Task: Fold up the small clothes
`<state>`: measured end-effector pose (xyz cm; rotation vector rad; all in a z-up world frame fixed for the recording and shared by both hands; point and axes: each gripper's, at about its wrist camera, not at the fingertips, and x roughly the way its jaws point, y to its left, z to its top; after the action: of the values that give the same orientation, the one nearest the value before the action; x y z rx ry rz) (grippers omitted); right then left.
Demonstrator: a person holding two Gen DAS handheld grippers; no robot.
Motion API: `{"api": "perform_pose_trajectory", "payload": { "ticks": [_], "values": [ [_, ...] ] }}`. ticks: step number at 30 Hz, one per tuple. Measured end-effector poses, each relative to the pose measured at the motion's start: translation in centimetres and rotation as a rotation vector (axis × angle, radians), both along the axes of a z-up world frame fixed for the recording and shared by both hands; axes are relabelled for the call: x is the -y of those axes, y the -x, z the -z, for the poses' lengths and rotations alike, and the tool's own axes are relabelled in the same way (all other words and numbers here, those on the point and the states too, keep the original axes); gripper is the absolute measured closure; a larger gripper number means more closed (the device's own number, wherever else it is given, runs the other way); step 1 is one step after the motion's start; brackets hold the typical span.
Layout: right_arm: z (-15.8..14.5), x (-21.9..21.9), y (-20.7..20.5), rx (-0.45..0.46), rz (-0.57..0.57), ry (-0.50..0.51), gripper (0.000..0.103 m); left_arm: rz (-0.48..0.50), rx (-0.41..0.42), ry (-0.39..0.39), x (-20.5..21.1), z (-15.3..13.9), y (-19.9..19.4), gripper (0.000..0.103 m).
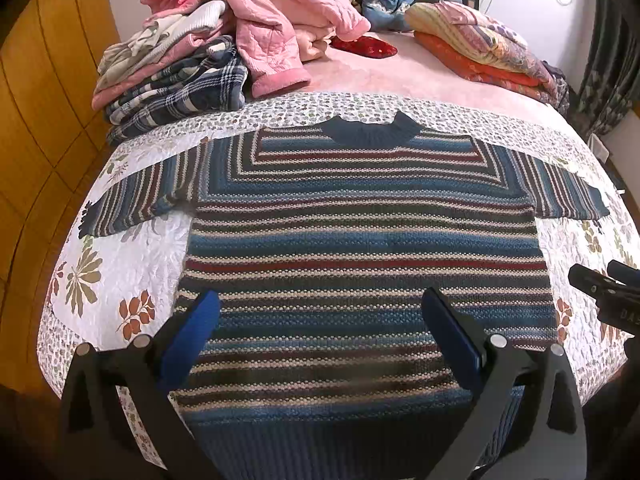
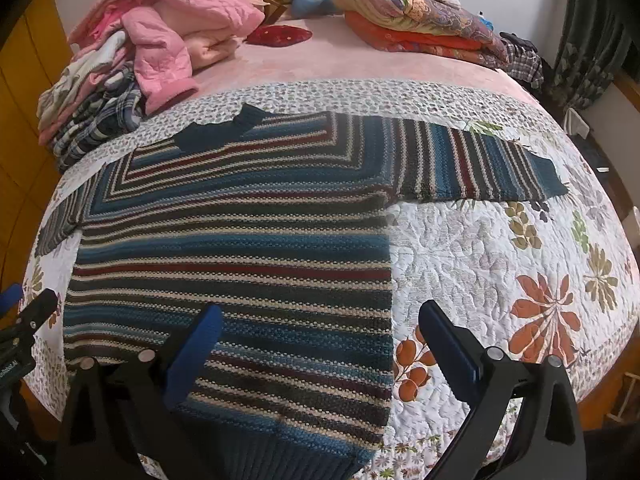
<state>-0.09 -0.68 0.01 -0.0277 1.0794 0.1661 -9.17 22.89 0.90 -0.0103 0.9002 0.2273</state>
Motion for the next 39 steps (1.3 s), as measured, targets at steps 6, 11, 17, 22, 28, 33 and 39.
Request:
{"api": "perform_pose_trajectory", "payload": {
  "ticks": [6,11,17,22,28,33,39],
  "values": [
    [-0.03,-0.01,-0.02,-0.001,0.002,-0.001,0.004,0.003,0.009,-0.005,-0.10,0.04,0.06,0.003],
    [-0.11,-0.08,0.02,0.003,0.002,-0.003,0.004,0.004,0.011,-0.007,-0.16,0.09,0.15,0.003],
    [-0.42,-0.18,-0.02,0.010,0.001,-0.005,0.004,0.001,0.019,-0.014,-0.14,-0.17,0.18,0.003],
    [-0.44,-0.19,0.00,0.009,0.003,-0.008,0.004,-0.001,0.022,-0.015,-0.25,-0.26,0.19,0.003],
    [-0.52,-0.23,-0.06,0.012,0.001,-0.009,0.004,0.001,0.023,-0.018,-0.25,-0.33,0.18,0.003],
    [-0.53,-0.18,-0.07,0.012,0.003,-0.012,0.004,0.001,0.023,-0.018,-0.25,-0.37,0.18,0.003],
    [-0.55,-0.19,-0.05,0.012,0.004,-0.012,0.004,0.001,0.024,-0.019,-0.17,-0.43,0.16,0.003]
  ]
}}
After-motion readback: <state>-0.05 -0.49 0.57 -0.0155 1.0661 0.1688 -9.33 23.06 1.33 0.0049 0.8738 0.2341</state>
